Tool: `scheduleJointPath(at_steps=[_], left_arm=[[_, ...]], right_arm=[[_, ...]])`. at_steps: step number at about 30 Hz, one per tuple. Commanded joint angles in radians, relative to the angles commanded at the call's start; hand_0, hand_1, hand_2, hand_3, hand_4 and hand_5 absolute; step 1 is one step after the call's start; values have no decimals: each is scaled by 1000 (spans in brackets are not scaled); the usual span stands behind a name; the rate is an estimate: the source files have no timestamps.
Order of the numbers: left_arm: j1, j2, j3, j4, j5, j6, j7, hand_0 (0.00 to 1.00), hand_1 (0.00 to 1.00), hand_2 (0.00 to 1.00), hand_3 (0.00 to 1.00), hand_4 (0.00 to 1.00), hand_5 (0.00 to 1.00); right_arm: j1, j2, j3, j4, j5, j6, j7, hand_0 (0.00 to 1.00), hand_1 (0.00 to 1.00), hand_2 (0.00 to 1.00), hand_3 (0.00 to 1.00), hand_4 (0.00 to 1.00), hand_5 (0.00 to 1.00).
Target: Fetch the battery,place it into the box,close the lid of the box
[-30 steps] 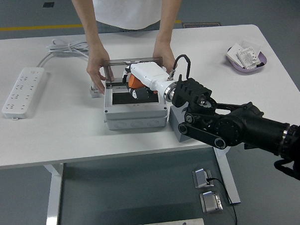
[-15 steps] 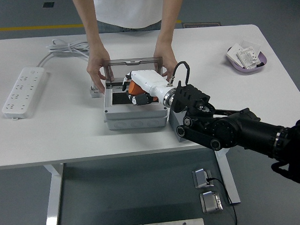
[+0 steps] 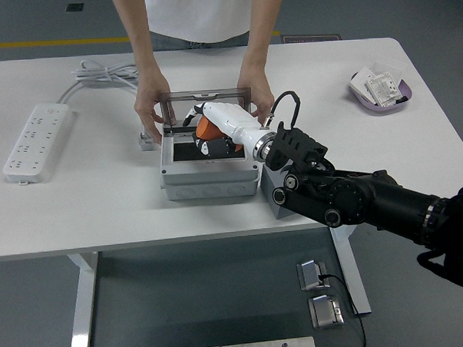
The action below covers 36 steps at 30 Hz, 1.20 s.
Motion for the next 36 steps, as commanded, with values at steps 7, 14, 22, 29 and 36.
scheduleJointPath(at_steps=[7, 14, 22, 29, 36], left_arm=[[-1, -2, -6, 0, 10, -1, 3, 647, 699, 576, 556, 481, 2], [-5, -4, -4, 0, 14, -2, 4, 647, 698, 574, 553, 474, 2], [6, -8, -8, -2, 20, -4, 10, 646, 694, 572, 552, 463, 2], [8, -9, -13, -3, 27, -6, 14, 646, 691, 571, 550, 453, 2], [5, -4, -25, -4, 42, -9, 20, 646, 687, 570, 551, 443, 2]], right_arm=[[-7, -2, 1, -5, 11, -13, 7, 820, 718, 769, 942, 750, 353], [-18, -15, 26, 21, 0, -25, 5, 829, 722, 768, 946, 783, 378], [-23, -118, 143, 195, -18, 38, -61, 831, 718, 758, 939, 797, 385], [26, -170, 189, 315, 26, 84, -93, 827, 712, 745, 924, 795, 396], [93, -148, 164, 237, 103, 92, -77, 776, 686, 715, 893, 786, 410]])
